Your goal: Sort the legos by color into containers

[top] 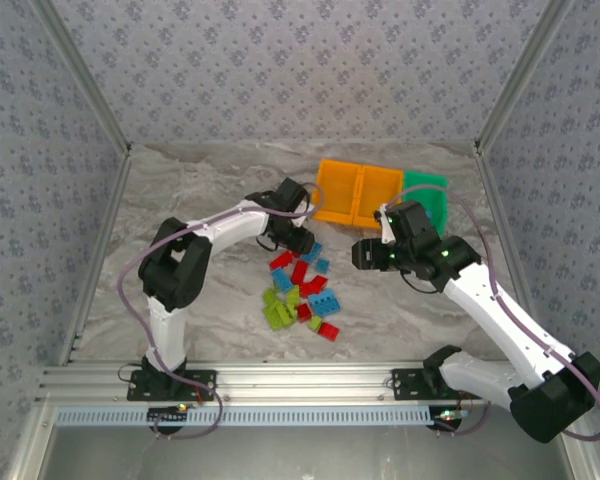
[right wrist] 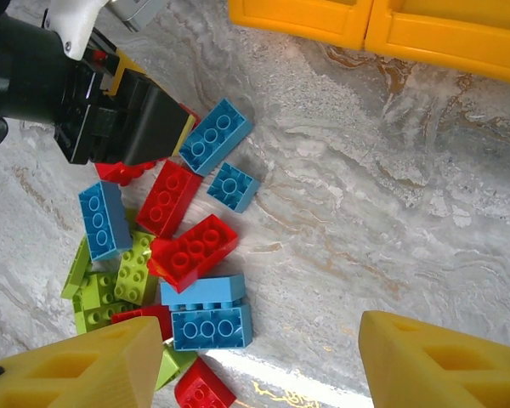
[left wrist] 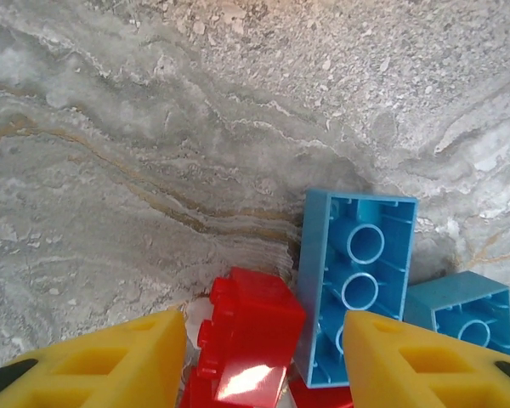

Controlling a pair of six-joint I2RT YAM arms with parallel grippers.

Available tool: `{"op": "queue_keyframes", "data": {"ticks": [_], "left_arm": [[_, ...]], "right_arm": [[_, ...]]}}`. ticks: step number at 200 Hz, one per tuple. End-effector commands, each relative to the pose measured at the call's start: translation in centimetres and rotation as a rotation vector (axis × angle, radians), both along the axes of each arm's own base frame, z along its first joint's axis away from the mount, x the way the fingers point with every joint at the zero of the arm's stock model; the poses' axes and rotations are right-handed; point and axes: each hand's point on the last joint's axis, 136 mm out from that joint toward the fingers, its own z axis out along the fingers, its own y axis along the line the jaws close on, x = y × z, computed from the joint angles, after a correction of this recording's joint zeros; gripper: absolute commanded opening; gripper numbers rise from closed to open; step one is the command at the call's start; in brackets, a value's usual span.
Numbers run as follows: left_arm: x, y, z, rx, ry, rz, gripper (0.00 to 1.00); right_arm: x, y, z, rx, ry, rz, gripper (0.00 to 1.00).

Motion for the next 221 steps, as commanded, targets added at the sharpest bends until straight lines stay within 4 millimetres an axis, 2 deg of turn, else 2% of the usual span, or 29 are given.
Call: {"op": "queue_keyframes", "data": {"ticks": [1,69,90,101,124,149,180,202,221], "left_arm": [[-0.2,0.3,-0.6,0.029,0.021,-0.031,0.48],[0.2,1.9,-2.3,0.101,-0.007,-0.005,0.32],[0.2,2.0,-2.3,0.098,-0.012,0.002,0.31],[0.2,2.0,-2.2,0.094,-0.013,0.002,0.25],[0.3,1.8,-1.7,0.08,-0.024,0.006,0.23],[0.8,1.2,1.2,0.036,-0.077,0.014,0.22],[1.9,-0.7,7.7,-0.004,-0.237,-0.023,0.22],[3.6,-2.7,11.5,-0.022,-0.358,-0.046,0.22],[6.1,-4.2,12.9,-0.031,-0.426,-0.03,0.22]], "right_arm": [[-0.5,-0.6,-0.2,-0.019,0.009,-0.015,0.65],[-0.5,-0.5,0.2,-0.007,0.009,-0.027,0.66],[-0.6,-0.4,0.4,-0.003,0.012,-0.022,0.66],[-0.8,-0.1,0.5,0.002,0.013,-0.012,0.66],[-1.1,0.5,1.1,0.029,0.007,0.011,0.66],[-1.4,0.9,2.1,0.058,-0.012,0.018,0.66],[-1.4,0.1,3.5,0.059,-0.054,-0.01,0.66],[-1.3,-0.5,4.1,0.05,-0.082,-0.039,0.67],[-1.4,-1.0,4.3,0.047,-0.097,-0.061,0.67]]}}
